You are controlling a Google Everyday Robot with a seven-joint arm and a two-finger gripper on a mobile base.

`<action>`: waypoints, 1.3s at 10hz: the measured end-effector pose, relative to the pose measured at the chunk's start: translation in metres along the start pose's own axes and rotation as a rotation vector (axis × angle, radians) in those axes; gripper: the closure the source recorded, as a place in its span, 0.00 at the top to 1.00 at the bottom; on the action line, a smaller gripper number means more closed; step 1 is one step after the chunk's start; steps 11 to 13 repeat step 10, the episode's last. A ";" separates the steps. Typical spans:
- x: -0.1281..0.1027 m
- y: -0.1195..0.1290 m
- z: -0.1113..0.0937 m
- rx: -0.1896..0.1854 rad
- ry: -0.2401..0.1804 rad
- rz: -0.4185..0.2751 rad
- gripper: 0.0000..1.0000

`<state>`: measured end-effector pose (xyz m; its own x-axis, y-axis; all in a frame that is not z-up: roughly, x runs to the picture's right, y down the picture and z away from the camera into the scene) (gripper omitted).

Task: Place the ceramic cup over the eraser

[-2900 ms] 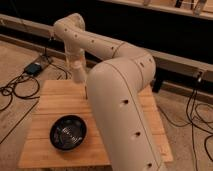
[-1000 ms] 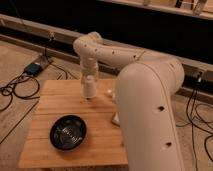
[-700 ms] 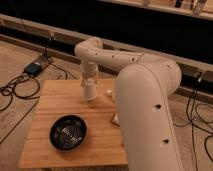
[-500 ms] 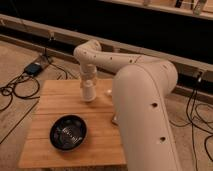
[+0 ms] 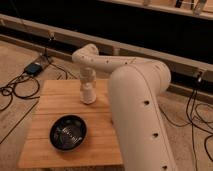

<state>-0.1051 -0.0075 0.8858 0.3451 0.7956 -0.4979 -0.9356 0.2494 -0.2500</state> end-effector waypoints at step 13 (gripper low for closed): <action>-0.006 -0.001 -0.003 0.019 -0.004 -0.019 0.80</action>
